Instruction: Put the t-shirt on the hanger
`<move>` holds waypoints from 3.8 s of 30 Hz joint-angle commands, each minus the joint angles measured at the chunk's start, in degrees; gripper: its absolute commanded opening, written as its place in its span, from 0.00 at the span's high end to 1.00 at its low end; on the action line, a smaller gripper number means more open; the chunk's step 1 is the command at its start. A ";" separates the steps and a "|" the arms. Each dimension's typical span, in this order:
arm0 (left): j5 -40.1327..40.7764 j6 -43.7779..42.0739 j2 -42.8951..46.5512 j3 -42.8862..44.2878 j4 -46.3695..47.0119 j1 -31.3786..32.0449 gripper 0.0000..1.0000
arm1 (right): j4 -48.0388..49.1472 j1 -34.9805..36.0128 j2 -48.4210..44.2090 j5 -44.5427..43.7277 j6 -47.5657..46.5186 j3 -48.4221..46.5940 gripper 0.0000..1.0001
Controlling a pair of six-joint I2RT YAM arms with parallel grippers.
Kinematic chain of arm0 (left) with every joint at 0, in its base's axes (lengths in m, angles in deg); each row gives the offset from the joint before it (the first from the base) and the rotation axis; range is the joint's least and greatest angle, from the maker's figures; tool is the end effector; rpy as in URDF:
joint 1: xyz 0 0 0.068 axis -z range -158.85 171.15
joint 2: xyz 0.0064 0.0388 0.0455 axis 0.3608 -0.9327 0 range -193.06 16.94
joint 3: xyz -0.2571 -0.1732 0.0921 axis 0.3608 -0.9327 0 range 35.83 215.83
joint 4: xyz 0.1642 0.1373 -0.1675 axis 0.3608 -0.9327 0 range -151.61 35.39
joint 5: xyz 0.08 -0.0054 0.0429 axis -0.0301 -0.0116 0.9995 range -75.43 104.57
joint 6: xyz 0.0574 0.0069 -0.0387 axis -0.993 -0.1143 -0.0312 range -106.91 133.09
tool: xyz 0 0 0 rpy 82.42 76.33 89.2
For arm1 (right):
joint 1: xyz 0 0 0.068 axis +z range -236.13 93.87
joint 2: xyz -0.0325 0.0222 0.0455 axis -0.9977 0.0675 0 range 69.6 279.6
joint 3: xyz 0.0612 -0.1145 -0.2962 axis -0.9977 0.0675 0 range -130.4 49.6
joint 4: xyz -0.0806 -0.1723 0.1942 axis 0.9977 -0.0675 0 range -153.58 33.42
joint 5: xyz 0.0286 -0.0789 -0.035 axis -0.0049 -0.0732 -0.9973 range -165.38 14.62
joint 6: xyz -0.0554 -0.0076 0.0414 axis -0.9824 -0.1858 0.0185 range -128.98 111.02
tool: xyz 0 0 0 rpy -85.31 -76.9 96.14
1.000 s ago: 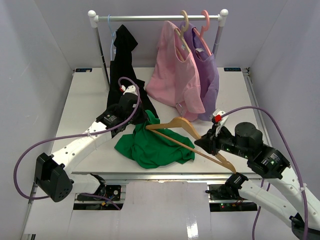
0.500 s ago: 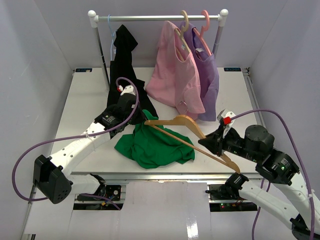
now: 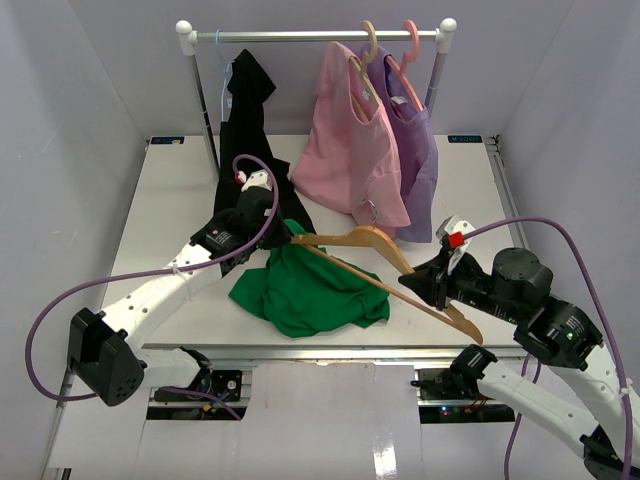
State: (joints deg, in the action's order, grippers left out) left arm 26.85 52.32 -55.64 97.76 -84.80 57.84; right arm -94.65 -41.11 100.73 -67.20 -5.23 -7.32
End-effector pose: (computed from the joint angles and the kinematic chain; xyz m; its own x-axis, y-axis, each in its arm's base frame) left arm 0.2365 -0.1612 0.3422 -0.6938 -0.2537 -0.6740 0.0207 0.9285 -0.3708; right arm 0.0515 0.0630 0.4148 -0.2022 -0.1106 -0.9731 -0.7869 0.6098 0.0942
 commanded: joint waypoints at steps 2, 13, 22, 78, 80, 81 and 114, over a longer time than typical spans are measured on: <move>0.82 -0.91 1.38 1.36 -1.02 -0.30 1.00 | 2.55 -0.01 0.34 -1.78 -1.74 -2.58 0.92; 1.17 -1.38 0.74 1.53 -1.46 -0.33 1.00 | 2.26 0.04 0.72 -1.45 -2.06 -4.39 0.92; 0.37 -1.12 0.95 2.06 -1.37 -0.39 1.00 | 3.77 -0.02 1.35 -0.48 -1.28 -3.12 0.92; -47.68 -12.85 17.07 5.09 2.35 11.16 0.36 | 77.41 0.24 -10.24 -3.39 16.69 36.69 0.92; -44.97 -17.17 19.52 5.90 -2.45 11.21 0.37 | 74.96 0.24 -14.33 -3.70 15.58 37.22 0.92; -42.44 -19.78 20.37 6.53 -4.68 11.21 0.38 | 74.36 0.24 -16.25 -3.70 15.32 37.41 0.92; -50.55 -63.22 6.81 24.57 -26.76 11.13 0.46 | 49.01 0.22 -27.57 14.87 10.13 32.80 0.92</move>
State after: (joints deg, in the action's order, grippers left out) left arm -17.62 -8.25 -49.82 124.42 -108.73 68.89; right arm -50.32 -41.01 73.07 -53.89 6.52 29.23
